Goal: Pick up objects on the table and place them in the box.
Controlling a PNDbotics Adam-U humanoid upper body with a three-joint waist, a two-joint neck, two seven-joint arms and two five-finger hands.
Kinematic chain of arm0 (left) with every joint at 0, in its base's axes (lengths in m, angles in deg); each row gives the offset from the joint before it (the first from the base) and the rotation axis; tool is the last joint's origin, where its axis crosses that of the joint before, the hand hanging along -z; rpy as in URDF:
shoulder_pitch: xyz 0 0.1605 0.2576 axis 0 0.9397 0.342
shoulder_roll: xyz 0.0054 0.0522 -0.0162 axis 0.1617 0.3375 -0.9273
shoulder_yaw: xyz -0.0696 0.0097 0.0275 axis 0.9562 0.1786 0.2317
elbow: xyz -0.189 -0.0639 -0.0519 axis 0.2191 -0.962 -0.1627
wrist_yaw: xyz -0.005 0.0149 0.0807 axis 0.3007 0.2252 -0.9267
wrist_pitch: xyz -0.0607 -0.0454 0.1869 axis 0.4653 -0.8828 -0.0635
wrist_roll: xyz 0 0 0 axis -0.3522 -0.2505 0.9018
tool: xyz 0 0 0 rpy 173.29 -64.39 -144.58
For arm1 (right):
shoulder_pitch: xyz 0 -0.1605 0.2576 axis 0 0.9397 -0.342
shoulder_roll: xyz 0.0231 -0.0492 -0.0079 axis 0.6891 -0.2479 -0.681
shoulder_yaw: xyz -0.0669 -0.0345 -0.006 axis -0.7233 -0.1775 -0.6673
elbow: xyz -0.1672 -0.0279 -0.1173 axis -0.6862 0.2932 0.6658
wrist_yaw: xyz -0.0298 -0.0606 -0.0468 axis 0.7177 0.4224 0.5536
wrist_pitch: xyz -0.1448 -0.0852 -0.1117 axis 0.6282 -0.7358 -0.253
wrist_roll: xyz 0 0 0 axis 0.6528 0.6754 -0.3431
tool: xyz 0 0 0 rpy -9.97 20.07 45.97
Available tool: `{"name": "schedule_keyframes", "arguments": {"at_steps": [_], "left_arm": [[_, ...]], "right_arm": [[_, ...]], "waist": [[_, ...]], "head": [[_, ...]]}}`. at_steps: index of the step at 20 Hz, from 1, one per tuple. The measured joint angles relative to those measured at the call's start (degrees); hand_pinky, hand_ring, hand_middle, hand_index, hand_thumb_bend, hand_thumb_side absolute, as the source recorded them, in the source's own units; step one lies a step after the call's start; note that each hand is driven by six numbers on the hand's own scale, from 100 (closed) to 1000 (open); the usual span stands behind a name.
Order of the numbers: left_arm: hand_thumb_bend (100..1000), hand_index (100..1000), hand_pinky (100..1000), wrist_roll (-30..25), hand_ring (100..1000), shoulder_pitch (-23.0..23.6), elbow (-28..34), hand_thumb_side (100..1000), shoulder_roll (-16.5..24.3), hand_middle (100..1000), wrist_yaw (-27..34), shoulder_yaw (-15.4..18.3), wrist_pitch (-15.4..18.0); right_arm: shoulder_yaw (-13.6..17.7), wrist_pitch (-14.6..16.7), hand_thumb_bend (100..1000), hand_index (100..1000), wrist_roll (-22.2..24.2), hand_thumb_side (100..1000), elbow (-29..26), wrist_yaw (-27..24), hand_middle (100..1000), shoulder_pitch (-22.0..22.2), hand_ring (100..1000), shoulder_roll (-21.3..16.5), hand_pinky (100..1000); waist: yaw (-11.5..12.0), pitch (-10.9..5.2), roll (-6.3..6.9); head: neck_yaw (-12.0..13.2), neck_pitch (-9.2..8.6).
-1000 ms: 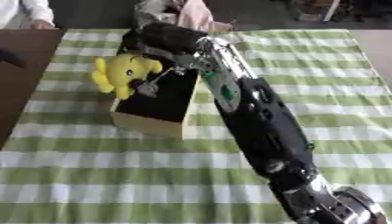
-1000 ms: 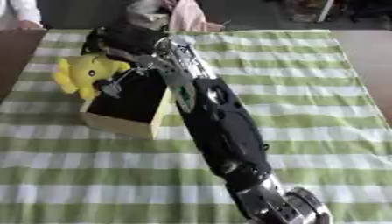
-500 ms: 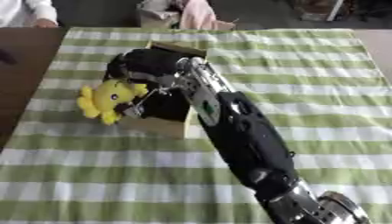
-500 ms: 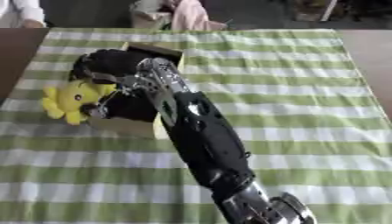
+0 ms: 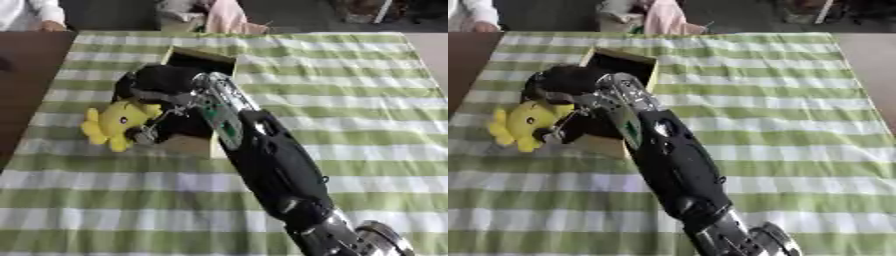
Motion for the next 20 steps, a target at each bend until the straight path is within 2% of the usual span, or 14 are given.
{"name": "schedule_keyframes", "arguments": {"at_steps": [4,8,10,13,18,20], "left_arm": [[100,699,479,0.0,929,0.0,0.0,733,-0.1,822,0.0,0.0,-0.1],[100,700,479,0.0,929,0.0,0.0,732,-0.1,822,0.0,0.0,-0.1],[100,699,478,-0.1,929,0.0,0.0,733,-0.1,822,0.0,0.0,-0.2],[100,699,477,-0.2,931,0.0,0.0,736,-0.1,822,0.0,0.0,-0.4],[100,698,477,-0.4,929,0.0,0.0,734,-0.1,821,0.0,0.0,-0.5],[100,698,478,-0.4,929,0.0,0.0,734,-0.1,821,0.0,0.0,-0.5]], "right_arm": [[0.0,0.4,100,866,-0.4,538,-0.1,3.0,830,0.0,853,0.0,876],[-0.1,0.4,100,887,-1.7,587,-0.6,7.9,848,0.0,882,0.0,915],[-0.2,0.5,100,849,-2.5,529,-0.8,10.4,814,0.0,858,0.0,908],[-0.2,0.6,100,801,-3.8,490,-0.9,12.7,753,0.0,820,0.0,906],[-0.1,0.5,100,651,-6.7,421,-0.9,13.3,573,0.0,734,0.0,887],[0.0,0.3,100,609,-7.9,407,-1.1,13.3,535,-0.1,714,0.0,887]], "waist": [[0.0,0.00,0.00],[0.0,0.00,0.00],[0.0,0.00,0.00],[-0.1,0.04,0.01],[-0.1,0.19,0.12],[-0.1,0.19,0.19]], "head": [[0.0,0.00],[0.0,0.00],[0.0,0.00],[0.0,0.00],[0.0,-0.02],[0.0,-0.07]]}}
